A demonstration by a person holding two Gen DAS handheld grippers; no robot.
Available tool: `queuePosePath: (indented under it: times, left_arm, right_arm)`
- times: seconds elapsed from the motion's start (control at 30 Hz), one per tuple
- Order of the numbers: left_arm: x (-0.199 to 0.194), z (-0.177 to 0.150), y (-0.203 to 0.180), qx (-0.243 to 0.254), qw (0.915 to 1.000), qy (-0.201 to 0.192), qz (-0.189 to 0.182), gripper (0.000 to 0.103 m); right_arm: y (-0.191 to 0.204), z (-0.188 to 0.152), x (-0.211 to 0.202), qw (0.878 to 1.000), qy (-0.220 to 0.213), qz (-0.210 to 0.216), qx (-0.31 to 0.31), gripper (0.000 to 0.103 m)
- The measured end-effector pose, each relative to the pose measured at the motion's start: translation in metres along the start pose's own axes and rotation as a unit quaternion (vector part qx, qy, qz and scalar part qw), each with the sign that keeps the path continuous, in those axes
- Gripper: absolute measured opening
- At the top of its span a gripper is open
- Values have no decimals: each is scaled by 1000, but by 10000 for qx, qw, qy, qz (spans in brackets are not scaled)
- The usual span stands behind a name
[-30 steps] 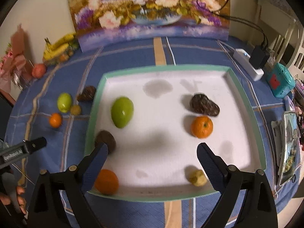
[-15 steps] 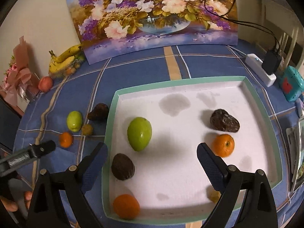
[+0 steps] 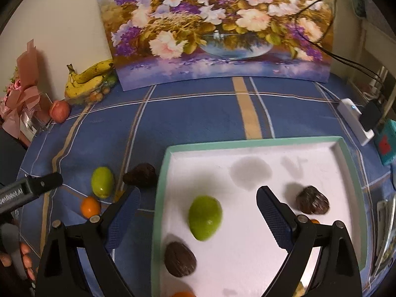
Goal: Organize fruits
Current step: 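Grasp another tangerine on the cloth with the left tool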
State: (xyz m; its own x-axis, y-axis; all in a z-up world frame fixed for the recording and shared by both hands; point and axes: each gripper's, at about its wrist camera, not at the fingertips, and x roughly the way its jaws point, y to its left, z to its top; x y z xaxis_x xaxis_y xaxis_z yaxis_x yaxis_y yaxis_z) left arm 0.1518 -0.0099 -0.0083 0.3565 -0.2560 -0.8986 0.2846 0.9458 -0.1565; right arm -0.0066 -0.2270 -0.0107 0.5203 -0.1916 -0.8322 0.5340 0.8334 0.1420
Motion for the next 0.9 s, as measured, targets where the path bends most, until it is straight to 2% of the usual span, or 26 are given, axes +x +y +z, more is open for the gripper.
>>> queuePosePath:
  times: [0.23,0.63,0.67,0.73,0.77,0.9]
  left_arm:
    - [10,8,5,-84,9999,113,-74,103]
    - [31,-6,-2,64,9980,615,-84,101]
    - [31,-7,-3,78,9979,631,-101,99]
    - [33,-9,-4,103,9972,715,-177,87]
    - [35,-10,-6,105,9969,753,-201,85]
    - [41,-15,-12,131,9945,959,-411,70]
  right_arm:
    - [17,17,11,9996,40,155,-240,95]
    - [28,38,18,9993,191,129,-290,95]
    - [29,38,20,9993,205,114,-292,95]
    - [30,38,25,9991,268,94,-318,95]
    - [29,38,27,9990,308,89,-313,94]
    - [25,35,32,9987,449,94,-241,85]
